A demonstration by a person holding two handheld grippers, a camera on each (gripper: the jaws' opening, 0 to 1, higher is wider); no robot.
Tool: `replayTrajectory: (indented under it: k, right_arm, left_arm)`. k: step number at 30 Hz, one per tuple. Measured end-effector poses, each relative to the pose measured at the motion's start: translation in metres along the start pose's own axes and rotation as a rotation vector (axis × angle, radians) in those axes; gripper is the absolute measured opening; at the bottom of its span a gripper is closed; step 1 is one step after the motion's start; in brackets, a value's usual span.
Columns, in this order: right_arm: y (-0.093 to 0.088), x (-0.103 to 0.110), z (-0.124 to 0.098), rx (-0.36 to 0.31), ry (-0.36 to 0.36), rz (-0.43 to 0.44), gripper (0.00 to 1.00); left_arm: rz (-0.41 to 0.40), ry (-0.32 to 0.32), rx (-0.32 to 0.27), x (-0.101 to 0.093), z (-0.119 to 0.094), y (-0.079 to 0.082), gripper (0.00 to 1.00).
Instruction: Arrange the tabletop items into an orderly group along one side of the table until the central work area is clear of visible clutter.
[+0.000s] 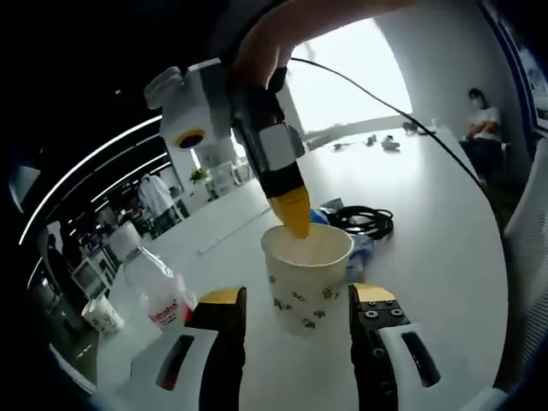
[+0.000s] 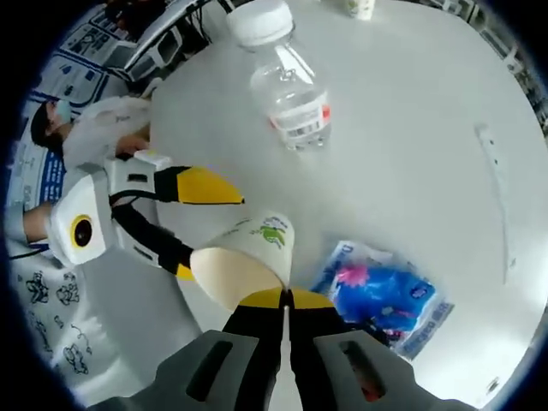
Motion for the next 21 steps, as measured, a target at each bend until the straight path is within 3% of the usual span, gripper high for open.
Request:
replayTrajectory:
  k: [6,21]
  right_arm:
    - [0.000,0.004,0.004,0.007,0.027,-0.003,0.00]
    - [-0.006,0.016,0.008,0.037,0.059,-0.003,0.00]
  left_arm:
    - [0.017,-0.027,-0.021,-0.006,0.005,0.005,0.46]
    - [0.044,-0.083,-0.009,-0.019,0.008,0.003,0.41]
Point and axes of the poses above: the point that each gripper's makers call its tool centre point, and the gripper's own axes: z roughly forward along the fingers, x roughly to its left, y roughly out of its top, the point moved 1 cm from there along -z, roughly backward along the fingers, and after that the axes turned 15 degrees about y, right-handed, at the moved point
